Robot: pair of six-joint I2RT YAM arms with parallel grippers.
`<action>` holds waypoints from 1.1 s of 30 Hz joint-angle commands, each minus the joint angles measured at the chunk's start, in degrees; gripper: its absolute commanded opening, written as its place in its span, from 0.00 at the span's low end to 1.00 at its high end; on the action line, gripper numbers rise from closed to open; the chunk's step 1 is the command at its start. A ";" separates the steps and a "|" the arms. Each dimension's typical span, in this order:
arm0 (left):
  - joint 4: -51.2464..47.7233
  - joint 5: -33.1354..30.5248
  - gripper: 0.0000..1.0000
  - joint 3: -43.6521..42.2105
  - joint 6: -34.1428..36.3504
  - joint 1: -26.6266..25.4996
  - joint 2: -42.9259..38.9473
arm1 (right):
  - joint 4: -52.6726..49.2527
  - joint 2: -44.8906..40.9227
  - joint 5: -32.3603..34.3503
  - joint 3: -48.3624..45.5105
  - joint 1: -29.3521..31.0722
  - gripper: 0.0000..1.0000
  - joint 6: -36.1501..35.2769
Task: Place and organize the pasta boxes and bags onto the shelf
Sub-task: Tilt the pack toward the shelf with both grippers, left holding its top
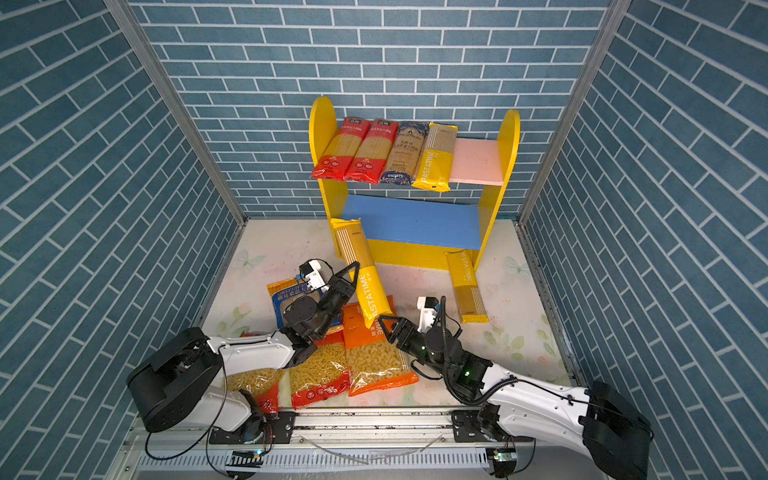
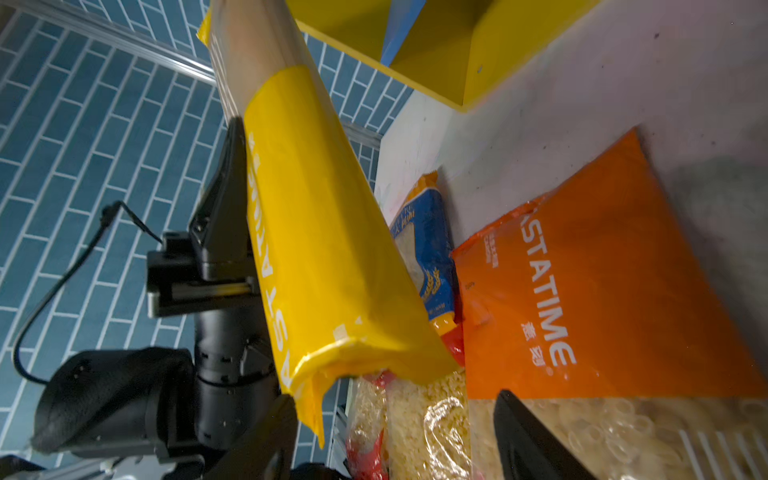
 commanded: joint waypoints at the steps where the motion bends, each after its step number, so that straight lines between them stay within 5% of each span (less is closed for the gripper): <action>1: 10.84 -4.49 0.00 3.90 1.65 -2.17 -2.44 | 14.06 3.15 7.13 -0.71 0.23 0.76 1.34; 16: 10.85 -7.29 0.00 4.14 -2.16 -3.44 -3.32 | 40.42 22.25 7.94 5.14 0.07 0.69 2.49; 33: 10.84 -5.71 0.08 0.47 -3.09 -3.53 -5.60 | 44.38 23.24 3.75 11.17 -2.02 0.32 0.58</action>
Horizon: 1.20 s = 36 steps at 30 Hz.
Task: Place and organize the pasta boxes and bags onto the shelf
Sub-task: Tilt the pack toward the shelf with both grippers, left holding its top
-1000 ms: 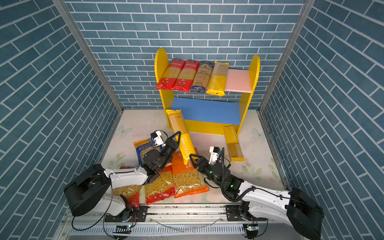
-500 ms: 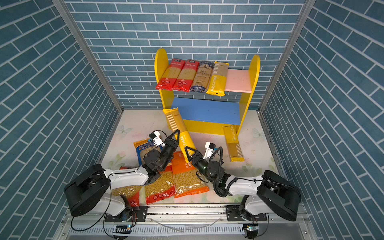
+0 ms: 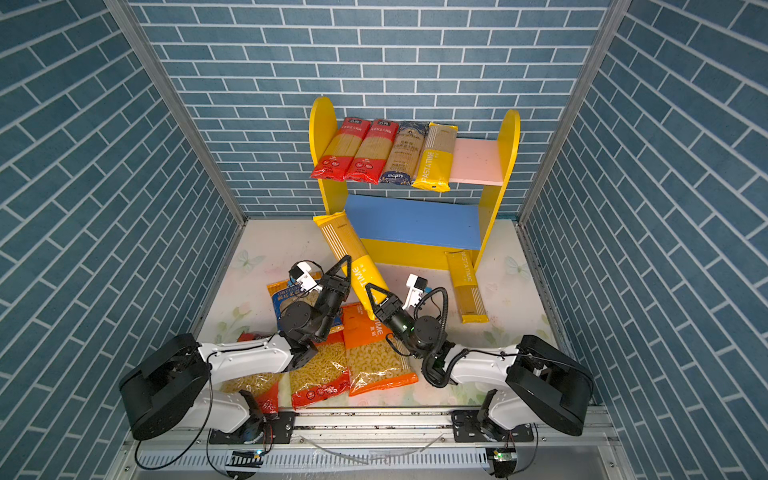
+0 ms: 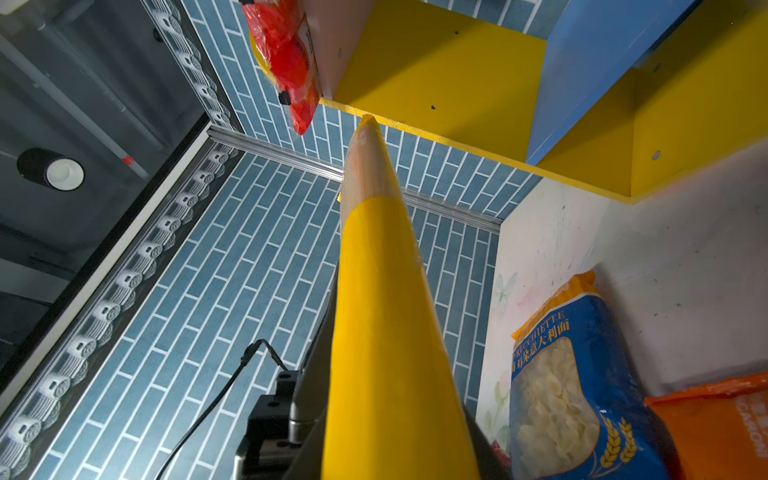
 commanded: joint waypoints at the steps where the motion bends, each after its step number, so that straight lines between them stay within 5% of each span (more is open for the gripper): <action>1: 6.84 4.52 0.10 -0.05 0.54 -0.62 -2.54 | 4.85 -1.22 -0.93 4.15 -1.27 0.29 -0.07; 13: 6.77 7.61 0.56 -4.89 2.14 -0.62 -6.29 | -1.18 -4.35 -8.12 11.10 -2.28 0.03 -7.77; 25: 3.40 9.67 0.67 -13.21 3.29 -0.62 -12.84 | -10.48 -6.32 -17.88 23.62 -7.04 0.00 -12.00; 36: -2.07 13.88 0.67 -11.86 4.30 -0.62 -12.40 | -17.52 -7.06 -26.12 40.47 -8.74 0.00 -13.76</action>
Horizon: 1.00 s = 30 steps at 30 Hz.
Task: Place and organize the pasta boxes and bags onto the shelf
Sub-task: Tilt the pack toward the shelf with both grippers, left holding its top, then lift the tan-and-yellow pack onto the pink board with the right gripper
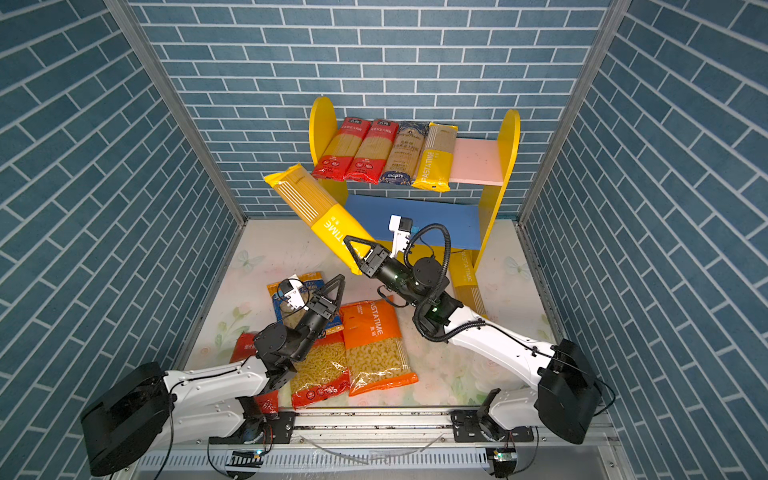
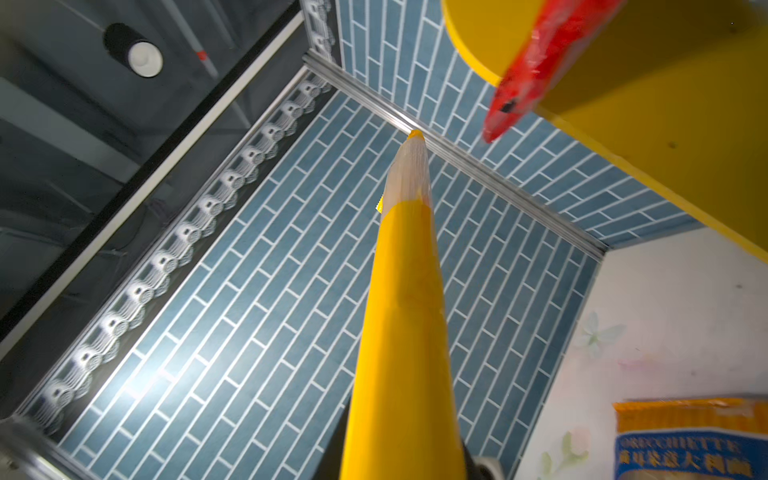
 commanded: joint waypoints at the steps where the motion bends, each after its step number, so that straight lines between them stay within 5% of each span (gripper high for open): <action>1: -0.65 2.57 0.67 1.41 1.10 -0.21 1.19 | 7.81 -4.61 -3.51 9.31 -1.23 0.00 -3.90; 17: -6.46 6.86 0.67 4.36 0.95 -0.38 2.48 | -29.53 -13.62 8.58 22.98 -27.66 0.00 -9.44; 23: -5.31 7.59 0.67 4.13 0.53 -0.43 3.40 | -32.70 -11.27 12.93 25.25 -35.11 0.00 -5.90; 30: -4.37 7.78 0.67 3.40 0.25 -0.38 3.61 | -31.62 -3.39 18.06 28.30 -36.21 0.00 -1.12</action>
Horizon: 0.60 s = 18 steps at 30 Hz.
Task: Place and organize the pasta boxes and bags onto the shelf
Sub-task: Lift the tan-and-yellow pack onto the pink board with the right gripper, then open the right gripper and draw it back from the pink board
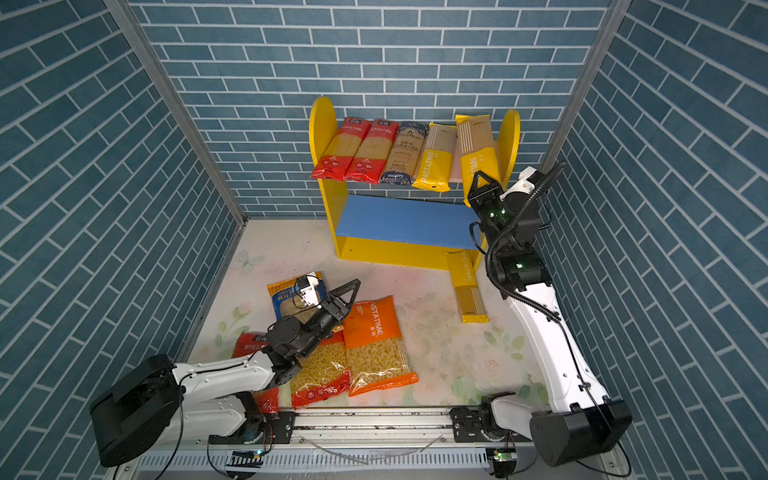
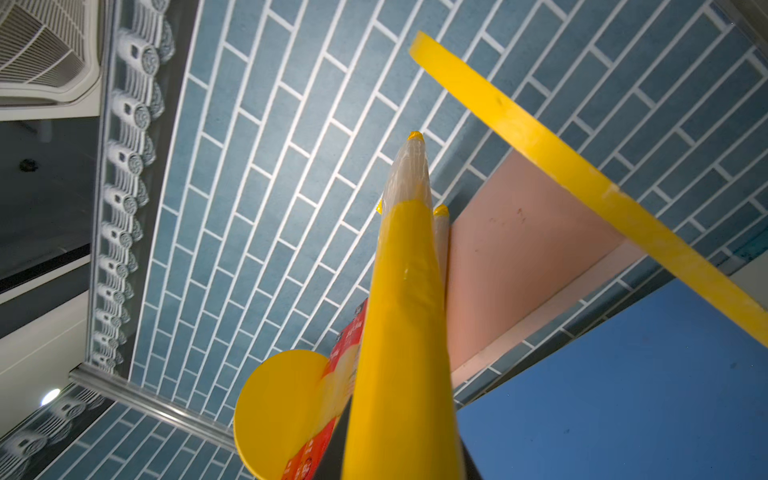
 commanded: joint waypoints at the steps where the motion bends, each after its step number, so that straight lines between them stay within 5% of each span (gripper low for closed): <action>1: 1.64 0.80 0.67 0.20 0.51 -0.23 0.32 | 9.75 2.50 2.75 6.79 0.16 0.00 4.07; 9: 2.70 0.14 0.68 -1.62 0.43 -0.23 -0.21 | 3.53 9.99 15.99 13.83 2.68 0.00 9.09; 18: 3.98 -0.72 0.68 -2.75 0.52 -0.23 -0.03 | -0.91 17.05 14.70 20.33 3.57 0.00 14.87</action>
